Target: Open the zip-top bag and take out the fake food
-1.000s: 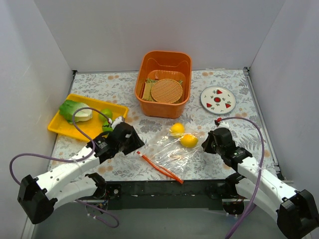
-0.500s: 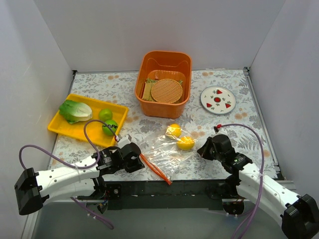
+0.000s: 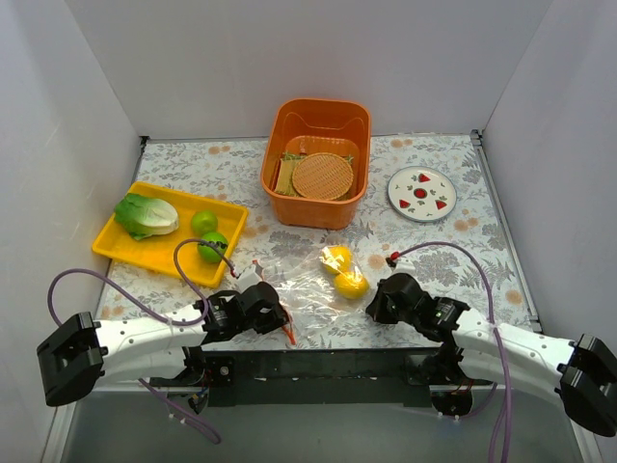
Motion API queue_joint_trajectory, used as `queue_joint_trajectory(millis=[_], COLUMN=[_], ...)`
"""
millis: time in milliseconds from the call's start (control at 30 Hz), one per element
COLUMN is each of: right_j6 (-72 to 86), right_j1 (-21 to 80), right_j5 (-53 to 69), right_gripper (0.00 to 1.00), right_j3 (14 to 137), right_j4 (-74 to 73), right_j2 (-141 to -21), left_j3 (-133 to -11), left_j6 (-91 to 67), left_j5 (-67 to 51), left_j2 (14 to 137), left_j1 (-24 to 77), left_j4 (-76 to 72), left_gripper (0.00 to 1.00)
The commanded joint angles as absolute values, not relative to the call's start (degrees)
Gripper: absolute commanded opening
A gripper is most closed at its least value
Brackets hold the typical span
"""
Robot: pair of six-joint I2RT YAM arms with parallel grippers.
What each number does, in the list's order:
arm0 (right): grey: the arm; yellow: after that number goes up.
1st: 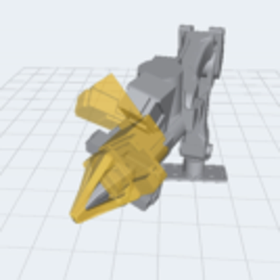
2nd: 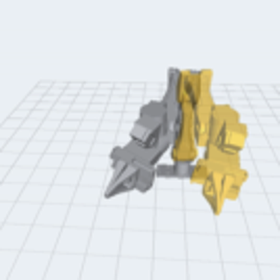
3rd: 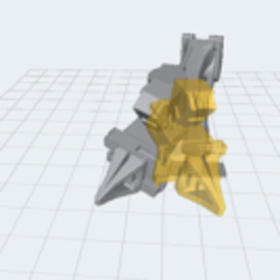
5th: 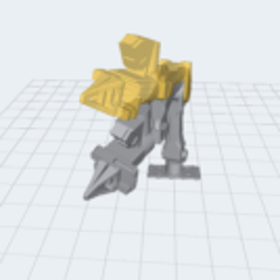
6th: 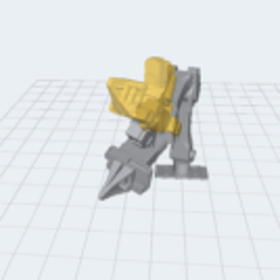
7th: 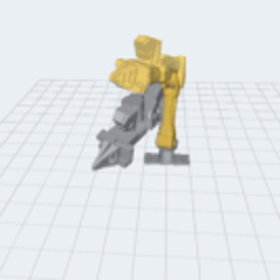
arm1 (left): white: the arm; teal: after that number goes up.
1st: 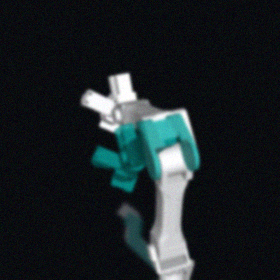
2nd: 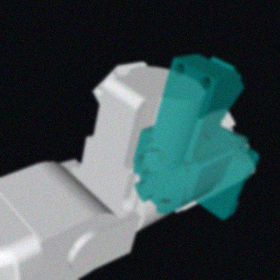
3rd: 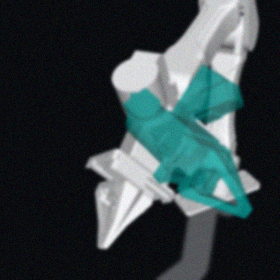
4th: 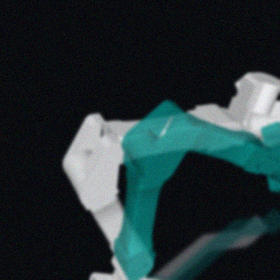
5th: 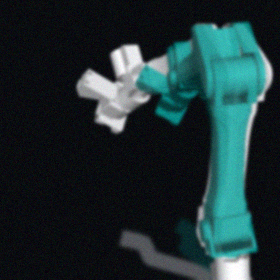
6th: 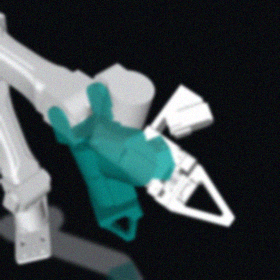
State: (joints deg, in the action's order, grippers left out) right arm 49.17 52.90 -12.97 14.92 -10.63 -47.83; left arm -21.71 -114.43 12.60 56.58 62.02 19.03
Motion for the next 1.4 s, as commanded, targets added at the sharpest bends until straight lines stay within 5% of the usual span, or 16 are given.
queue_joint_trajectory(millis=[0, 133, 333, 533, 667, 900, 1167, 1200, 1233, 1367], right_j6=[47.2, 43.1, 37.9, 29.3, 22.9, 19.3, 22.1, 22.2, 22.8, 23.1], right_j1=[53.3, 53.3, 53.3, 50.8, 42.3, 33.4, 33.4, 33.4, 33.4, 33.5], right_j5=[-19.5, -19.7, -23.5, -25.5, -16.3, -1.9, 2.7, 3.1, 3.3, 3.2], right_gripper=[0.08, 0.35, 0.56, 0.71, 0.74, 0.75, 0.66, 0.60, 0.43, 0.12], right_j3=[19.5, 23.5, 32.9, 38.2, 37.8, 35.5, 34.2, 33.9, 33.8, 34.9], right_j4=[-15.5, -20.6, -28.2, -24.3, -16.3, -3.7, -0.6, 1.1, 1.3, -1.4], right_j2=[-46.0, -43.8, -45.1, -53.9, -57.3, -63.7, -68.2, -68.5, -68.8, -67.8], left_j3=[-18.8, -16.9, -14.9, -14.8, -15.7, -16.5, -16.0, -16.4, -16.8, -17.6], left_j6=[-123.8, -122.5, -122.4, -122.7, -122.7, -123.9, -126.0, -126.3, -126.6, -126.7], left_j5=[15.8, 17.5, 20.0, 22.3, 23.1, 23.7, 23.1, 23.1, 23.0, 22.6], left_j2=[55.4, 52.6, 52.8, 55.0, 57.8, 59.9, 60.3, 60.4, 60.6, 61.8], left_j1=[62.2, 62.2, 62.2, 62.2, 62.1, 62.1, 62.1, 62.1, 62.1, 62.1], left_j4=[12.8, 8.7, 3.1, -1.3, -1.3, -0.4, 3.7, 4.1, 5.5, 7.0], left_gripper=[0.22, 0.34, 0.50, 0.53, 0.48, 0.20, 0.10, 0.08, 0.07, 0.04])
